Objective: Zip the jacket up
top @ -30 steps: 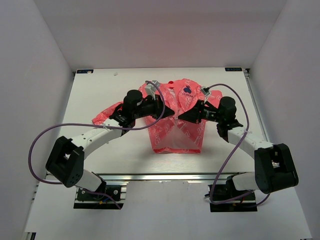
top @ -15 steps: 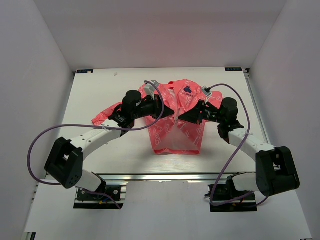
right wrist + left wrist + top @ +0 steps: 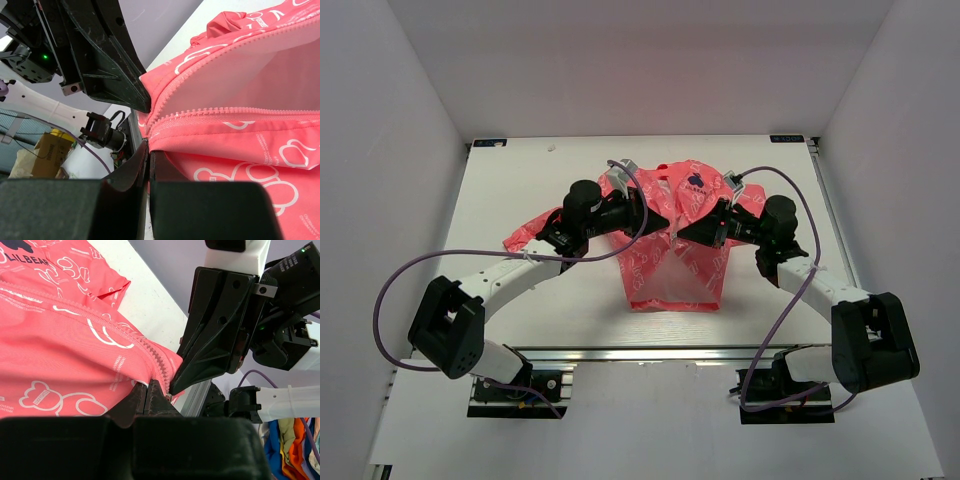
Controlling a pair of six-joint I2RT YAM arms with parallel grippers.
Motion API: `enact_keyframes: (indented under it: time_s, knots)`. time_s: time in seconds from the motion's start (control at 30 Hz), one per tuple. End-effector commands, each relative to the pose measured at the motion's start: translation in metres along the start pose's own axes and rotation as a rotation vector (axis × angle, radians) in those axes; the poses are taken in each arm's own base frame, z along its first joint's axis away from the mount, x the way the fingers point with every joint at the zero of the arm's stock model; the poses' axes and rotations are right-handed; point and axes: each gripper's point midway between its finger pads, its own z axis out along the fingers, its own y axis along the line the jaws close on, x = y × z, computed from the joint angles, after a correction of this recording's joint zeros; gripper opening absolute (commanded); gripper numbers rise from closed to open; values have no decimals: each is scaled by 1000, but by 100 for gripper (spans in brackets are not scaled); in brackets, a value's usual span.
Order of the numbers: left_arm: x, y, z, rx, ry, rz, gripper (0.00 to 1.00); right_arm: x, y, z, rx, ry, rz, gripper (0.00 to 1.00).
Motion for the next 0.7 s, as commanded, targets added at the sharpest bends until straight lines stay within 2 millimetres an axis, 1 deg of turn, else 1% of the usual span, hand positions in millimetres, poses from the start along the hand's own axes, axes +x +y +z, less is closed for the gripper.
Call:
enact_keyframes:
  time_s: [0.0,0.17,0.33,0.53,0.57,0.6,0.67]
  knots:
    - [-13,-18,-8,50,-42,39,0,-9,15,-2,-52,-23,-71,0]
    - [-12,-15,-7,43,-42,37,0,-8,18,-2,-70,-16,-63,0]
    - [-12,-18,-9,52,-45,40,0,-13,14,0,-51,-33,-54,0]
    - [-10,-20,-11,63,-47,34,0,-18,4,2,-4,-71,-21,0]
    - [-10,-20,-12,63,-52,30,0,-20,5,2,-1,-82,-18,0]
    - [-6,-19,-12,65,-46,25,0,-24,3,2,19,-105,-8,0]
    - [-7,-23,-14,84,-56,28,0,-25,-4,1,61,-120,12,0]
